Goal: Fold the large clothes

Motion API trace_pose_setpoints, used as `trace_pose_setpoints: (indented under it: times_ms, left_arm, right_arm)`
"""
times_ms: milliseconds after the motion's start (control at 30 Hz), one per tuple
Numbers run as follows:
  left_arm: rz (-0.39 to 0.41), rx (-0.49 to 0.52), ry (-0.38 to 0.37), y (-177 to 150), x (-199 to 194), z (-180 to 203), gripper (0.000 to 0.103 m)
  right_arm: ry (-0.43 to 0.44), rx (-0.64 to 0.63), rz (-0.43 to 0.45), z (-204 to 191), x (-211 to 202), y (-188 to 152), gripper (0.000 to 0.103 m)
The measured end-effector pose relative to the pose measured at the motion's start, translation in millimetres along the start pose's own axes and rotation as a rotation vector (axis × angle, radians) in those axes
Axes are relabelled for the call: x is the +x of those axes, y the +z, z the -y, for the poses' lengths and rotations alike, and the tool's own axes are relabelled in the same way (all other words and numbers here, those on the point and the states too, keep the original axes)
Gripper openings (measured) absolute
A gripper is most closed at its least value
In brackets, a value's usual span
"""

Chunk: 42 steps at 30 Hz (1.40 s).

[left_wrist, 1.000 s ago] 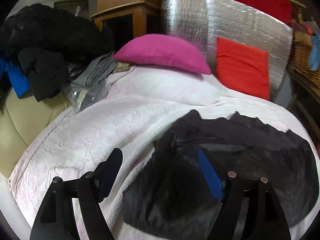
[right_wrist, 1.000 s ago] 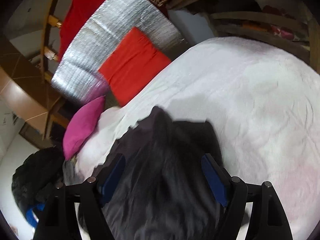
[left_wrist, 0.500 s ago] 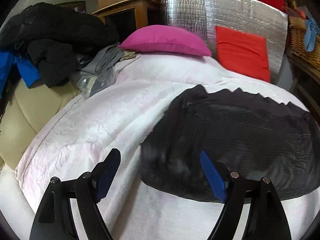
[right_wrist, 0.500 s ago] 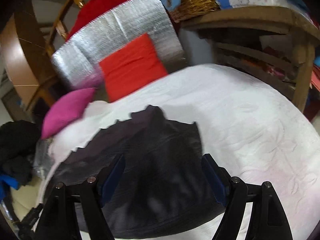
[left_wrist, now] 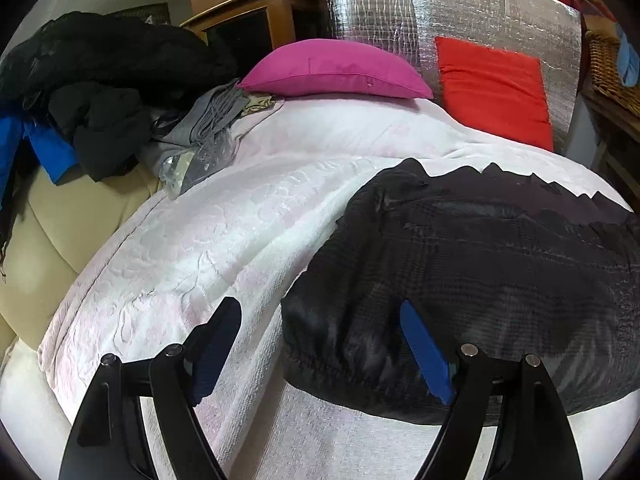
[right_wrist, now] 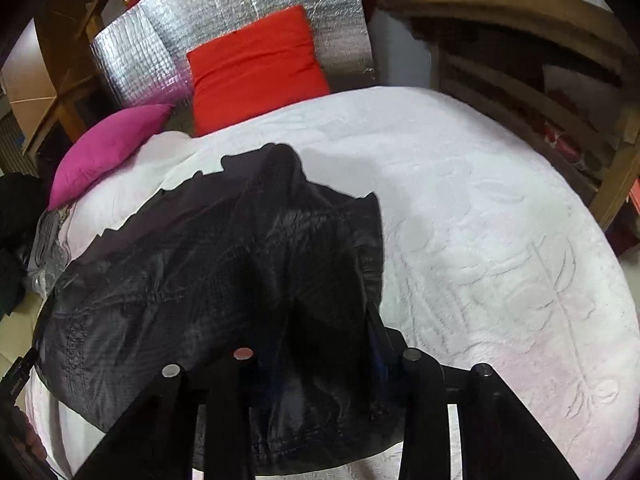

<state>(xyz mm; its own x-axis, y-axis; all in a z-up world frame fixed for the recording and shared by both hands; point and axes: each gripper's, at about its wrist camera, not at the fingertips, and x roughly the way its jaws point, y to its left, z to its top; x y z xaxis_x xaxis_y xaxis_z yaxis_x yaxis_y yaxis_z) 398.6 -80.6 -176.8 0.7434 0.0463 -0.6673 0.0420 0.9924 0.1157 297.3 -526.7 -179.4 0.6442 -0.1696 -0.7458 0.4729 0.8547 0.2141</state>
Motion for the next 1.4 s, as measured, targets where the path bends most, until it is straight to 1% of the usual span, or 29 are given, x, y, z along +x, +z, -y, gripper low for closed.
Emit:
trace_pose_setpoints:
  times_ms: [133,233,267,300,333,367,433,533,600,633,667,700,767,867,967,1033,1133,1233,1300,1400]
  left_arm:
    - [0.001,-0.001,0.002,-0.9,-0.8,1.1,0.082]
    - [0.0,0.0,0.001,-1.2,-1.5,1.2,0.082]
    - [0.002,0.001,0.001,-1.4,-2.0,1.3,0.082]
    - [0.005,0.002,0.001,-1.6,-2.6,1.4,0.082]
    - [0.008,0.002,0.001,-1.8,-3.2,1.4,0.082]
    - [0.011,0.003,0.001,-2.1,-3.8,1.2,0.082]
    - [0.01,0.002,0.002,-3.1,-4.7,0.7,0.082]
    - [0.0,-0.017,-0.019,-4.5,-8.1,-1.3,0.082]
    - [-0.006,-0.05,-0.064,-5.4,-13.1,-5.2,0.082]
    - [-0.008,-0.075,-0.098,-6.1,-16.7,-8.1,0.082]
    - [-0.01,-0.095,-0.124,-6.7,-19.2,-10.2,0.083]
    - [-0.016,-0.123,-0.159,-8.6,-22.2,-13.0,0.085]
    - [-0.05,-0.196,-0.257,-15.1,-26.4,-17.8,0.088]
    - [-0.113,-0.274,-0.381,-24.4,-25.5,-19.4,0.088]
    - [-0.207,-0.338,-0.461,-34.0,-14.1,-16.3,0.088]
    - [-0.268,-0.369,-0.494,-38.2,-3.5,-13.3,0.088]
    - [-0.336,-0.436,-0.522,-43.6,13.3,-10.8,0.088]
    - [-0.35,-0.503,-0.525,-45.0,24.7,-10.1,0.088]
    - [-0.347,-0.548,-0.531,-42.6,32.2,-10.7,0.088]
    - [-0.335,-0.605,-0.535,-38.9,43.1,-11.8,0.088]
  right_arm:
    - [-0.024,0.018,-0.058,6.6,16.2,-2.2,0.036]
    - [-0.023,0.024,-0.045,5.4,6.8,-1.7,0.037]
    - [-0.017,0.035,-0.044,5.9,3.4,-1.6,0.041]
    - [-0.005,0.061,-0.047,9.3,-3.3,-1.3,0.048]
    - [0.015,0.085,-0.039,12.4,-9.9,-2.8,0.066]
    - [0.046,0.111,-0.015,15.5,-18.6,-4.4,0.072]
    - [0.107,0.144,0.038,20.1,-37.4,-6.4,0.074]
    - [0.22,0.191,0.091,28.1,-62.5,-13.9,0.08]
    - [0.317,0.229,0.082,26.6,-68.0,-19.2,0.081]
    - [0.351,0.243,0.072,24.7,-68.5,-22.9,0.082]
    - [0.412,0.273,0.046,25.2,-69.0,-29.6,0.082]
    - [0.449,0.294,0.029,25.3,-68.5,-34.1,0.082]
    - [0.52,0.348,-0.011,25.5,-65.0,-44.0,0.082]
    - [0.587,0.406,-0.073,19.6,-53.5,-58.4,0.083]
    - [0.61,0.467,-0.141,13.3,-40.5,-74.3,0.083]
    - [0.608,0.508,-0.176,12.5,-27.7,-80.8,0.083]
    - [0.599,0.585,-0.178,16.6,-13.3,-85.1,0.083]
    - [0.581,0.674,-0.174,25.8,-1.2,-91.0,0.083]
    - [0.587,0.734,-0.183,30.2,7.5,-94.7,0.083]
    - [0.575,0.761,-0.203,29.6,20.0,-96.0,0.083]
